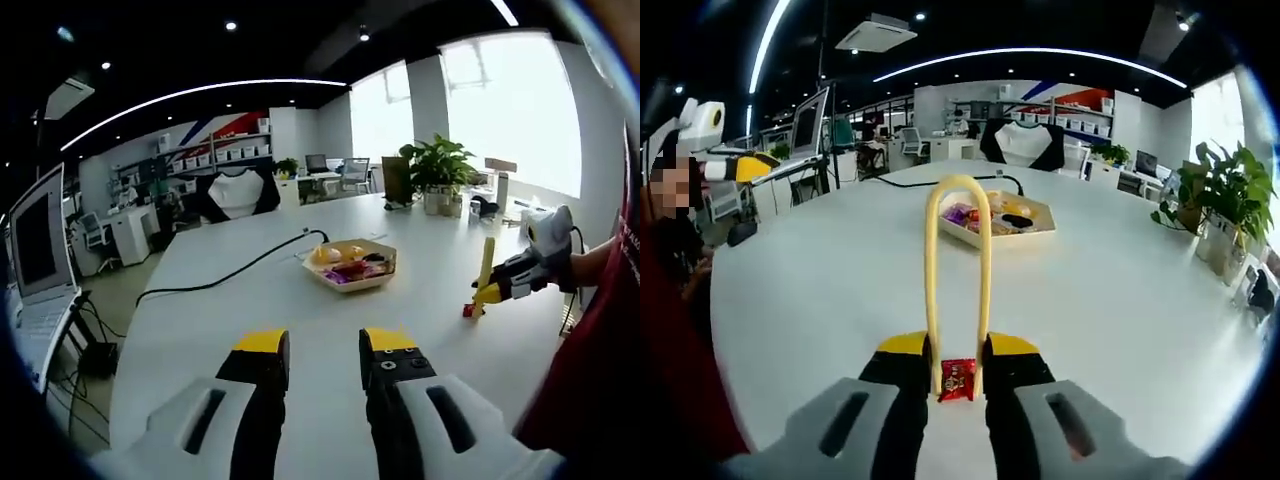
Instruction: Place the target food into the container with the food tongs after gripping and lifting it, then release it inside without dropping or visibly crushing the food.
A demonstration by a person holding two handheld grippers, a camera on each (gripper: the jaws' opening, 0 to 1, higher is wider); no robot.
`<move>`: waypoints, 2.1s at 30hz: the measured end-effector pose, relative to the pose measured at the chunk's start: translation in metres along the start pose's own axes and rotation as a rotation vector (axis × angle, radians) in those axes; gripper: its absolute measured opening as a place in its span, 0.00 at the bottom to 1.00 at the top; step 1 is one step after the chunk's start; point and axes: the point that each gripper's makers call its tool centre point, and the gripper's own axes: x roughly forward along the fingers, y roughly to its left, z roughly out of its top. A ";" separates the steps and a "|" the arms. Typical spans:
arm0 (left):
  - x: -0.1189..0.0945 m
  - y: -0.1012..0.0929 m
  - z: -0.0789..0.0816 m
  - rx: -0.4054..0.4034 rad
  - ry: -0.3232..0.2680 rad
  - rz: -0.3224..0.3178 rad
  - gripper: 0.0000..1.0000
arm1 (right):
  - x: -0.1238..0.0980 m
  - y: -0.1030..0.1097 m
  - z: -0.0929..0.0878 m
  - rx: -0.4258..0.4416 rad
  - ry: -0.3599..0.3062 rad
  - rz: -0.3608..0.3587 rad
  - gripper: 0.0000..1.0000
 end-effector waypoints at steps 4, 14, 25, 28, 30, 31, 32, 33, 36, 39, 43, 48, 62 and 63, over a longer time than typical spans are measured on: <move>0.000 0.002 0.001 -0.004 -0.006 0.012 0.30 | -0.005 -0.008 0.011 0.011 -0.034 -0.037 0.16; 0.002 0.008 0.006 0.002 -0.011 0.022 0.29 | -0.008 -0.029 0.060 0.082 -0.128 -0.051 0.15; -0.008 0.023 -0.001 -0.008 0.004 0.069 0.28 | 0.020 -0.050 0.123 0.084 -0.214 -0.022 0.16; -0.012 0.027 -0.002 -0.012 0.006 0.086 0.28 | 0.032 -0.054 0.135 0.070 -0.224 -0.016 0.16; -0.016 0.030 -0.003 -0.014 0.006 0.102 0.28 | 0.039 -0.057 0.144 0.072 -0.234 -0.012 0.16; -0.018 0.031 -0.004 -0.013 0.009 0.109 0.28 | 0.044 -0.059 0.150 0.070 -0.243 -0.013 0.16; -0.020 0.033 -0.005 -0.013 0.013 0.115 0.28 | 0.049 -0.060 0.155 0.063 -0.248 -0.011 0.16; -0.021 0.034 -0.006 -0.013 0.017 0.120 0.28 | 0.055 -0.062 0.161 0.057 -0.253 -0.012 0.16; -0.027 0.038 -0.010 -0.012 0.028 0.141 0.28 | 0.069 -0.063 0.176 0.042 -0.266 -0.008 0.16; -0.029 0.040 -0.012 -0.018 0.032 0.154 0.27 | 0.080 -0.066 0.187 0.048 -0.279 -0.006 0.16; -0.034 0.041 -0.013 -0.029 0.031 0.172 0.27 | 0.098 -0.066 0.199 0.055 -0.296 -0.013 0.17; -0.037 0.042 -0.012 -0.054 0.014 0.180 0.27 | 0.115 -0.061 0.198 0.054 -0.301 0.012 0.24; -0.032 0.040 -0.011 -0.056 0.006 0.169 0.27 | 0.075 -0.078 0.193 0.080 -0.308 -0.015 0.24; -0.029 0.039 -0.008 -0.050 0.000 0.158 0.27 | 0.071 -0.080 0.191 0.083 -0.305 -0.023 0.24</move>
